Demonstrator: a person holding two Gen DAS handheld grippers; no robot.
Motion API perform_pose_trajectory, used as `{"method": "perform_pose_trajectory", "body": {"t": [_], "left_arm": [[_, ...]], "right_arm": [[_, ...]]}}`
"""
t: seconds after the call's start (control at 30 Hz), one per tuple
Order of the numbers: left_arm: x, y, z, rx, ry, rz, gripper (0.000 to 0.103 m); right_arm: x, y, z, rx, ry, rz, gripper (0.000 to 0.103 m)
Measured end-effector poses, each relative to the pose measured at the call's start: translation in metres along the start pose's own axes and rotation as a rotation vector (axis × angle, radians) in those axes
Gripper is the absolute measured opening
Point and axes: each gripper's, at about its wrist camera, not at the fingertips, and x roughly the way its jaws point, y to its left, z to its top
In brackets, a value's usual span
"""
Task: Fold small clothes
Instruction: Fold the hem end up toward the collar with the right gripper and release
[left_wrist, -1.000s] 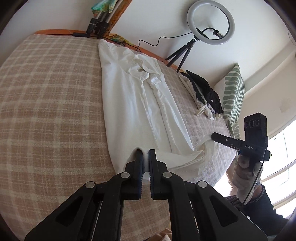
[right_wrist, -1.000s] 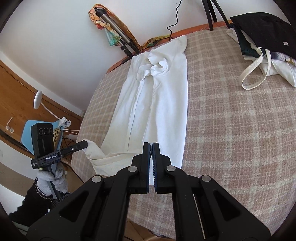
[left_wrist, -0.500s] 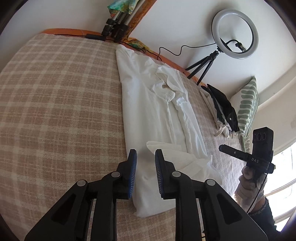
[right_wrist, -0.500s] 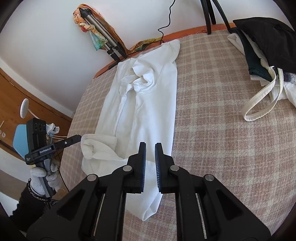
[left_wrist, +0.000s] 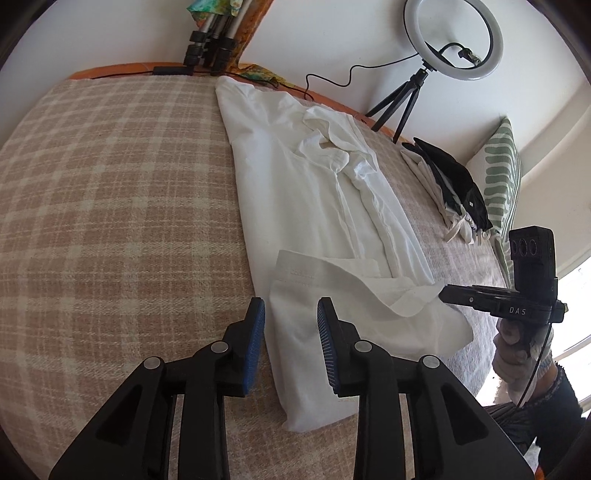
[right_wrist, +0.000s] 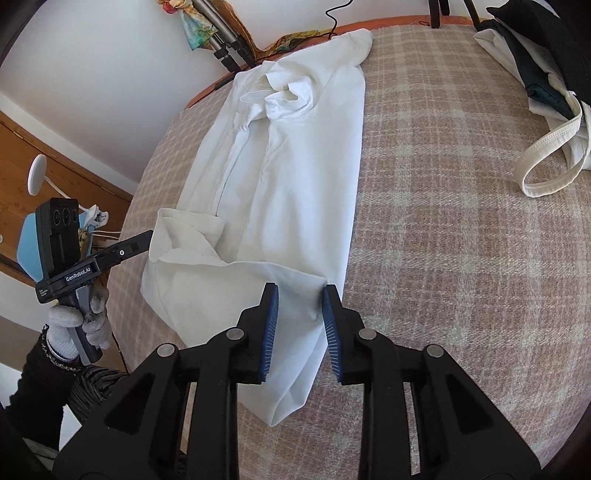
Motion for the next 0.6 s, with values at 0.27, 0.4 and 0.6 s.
{"method": "perform_pose_trajectory", "body": {"t": [0.27,0.4,0.6], "left_arm": [[0.003,-0.007,-0.003,0.055,-0.015,0.005,0.005],[-0.005,-0.004,0.001,0.043,-0.062,0.029,0.004],[-0.006,0.003,0.007,0.015,-0.118,0.098,0.004]], "right_arm": [[-0.013,0.026,0.006,-0.121,-0.081,-0.102,0.005],[-0.022,0.031,0.015,-0.156,-0.142,-0.137,0.005],[-0.004,0.021,0.030,-0.159,-0.109,-0.202,0.004]]}}
